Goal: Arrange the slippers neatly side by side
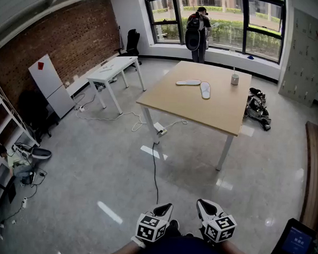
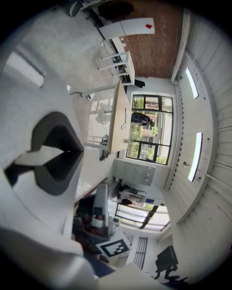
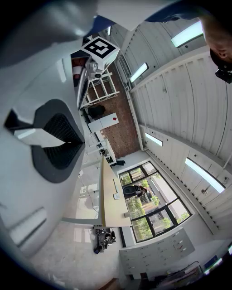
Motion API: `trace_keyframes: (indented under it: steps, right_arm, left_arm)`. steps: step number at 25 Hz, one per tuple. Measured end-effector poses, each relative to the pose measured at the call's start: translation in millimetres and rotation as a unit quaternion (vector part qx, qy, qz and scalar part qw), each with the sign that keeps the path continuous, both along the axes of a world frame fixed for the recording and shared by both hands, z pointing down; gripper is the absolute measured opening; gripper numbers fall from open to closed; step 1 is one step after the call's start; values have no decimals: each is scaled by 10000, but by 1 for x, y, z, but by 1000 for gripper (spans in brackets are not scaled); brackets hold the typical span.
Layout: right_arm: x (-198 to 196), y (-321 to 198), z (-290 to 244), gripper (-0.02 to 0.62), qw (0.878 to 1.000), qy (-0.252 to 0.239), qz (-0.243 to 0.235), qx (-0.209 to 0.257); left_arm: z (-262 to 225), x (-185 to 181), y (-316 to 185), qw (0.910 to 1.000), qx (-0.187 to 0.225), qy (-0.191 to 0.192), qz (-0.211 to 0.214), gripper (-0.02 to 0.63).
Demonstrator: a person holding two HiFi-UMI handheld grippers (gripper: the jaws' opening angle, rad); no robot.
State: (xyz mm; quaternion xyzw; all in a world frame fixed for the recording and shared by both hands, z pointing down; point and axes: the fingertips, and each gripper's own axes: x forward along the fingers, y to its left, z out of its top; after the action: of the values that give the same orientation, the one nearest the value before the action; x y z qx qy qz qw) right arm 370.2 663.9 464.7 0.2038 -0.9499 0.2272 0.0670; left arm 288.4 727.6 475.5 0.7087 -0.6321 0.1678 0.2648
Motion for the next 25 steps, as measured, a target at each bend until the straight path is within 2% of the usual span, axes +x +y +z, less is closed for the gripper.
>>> trace_keyframes:
  steps: [7, 12, 18, 21, 25]
  right_arm:
    - [8, -9, 4, 11, 10000, 82, 2, -22]
    - [-1, -26, 13, 11, 9996, 250, 62, -78]
    - [-11, -58, 15, 11, 9985, 463, 284, -113]
    - [-14, -81, 10, 11, 9966, 566, 596, -44]
    - [-3, -105, 9, 11, 9901, 713, 1212, -25]
  left_arm:
    - [7, 12, -10, 9999, -50, 85, 96, 5]
    - [15, -3, -29, 9996, -60, 262, 84, 5]
    - [19, -14, -68, 9981, -54, 529, 305, 5]
    - [21, -20, -95, 9965, -24, 617, 572, 5]
    - [16, -13, -137, 9896, -4, 694, 1264, 5]
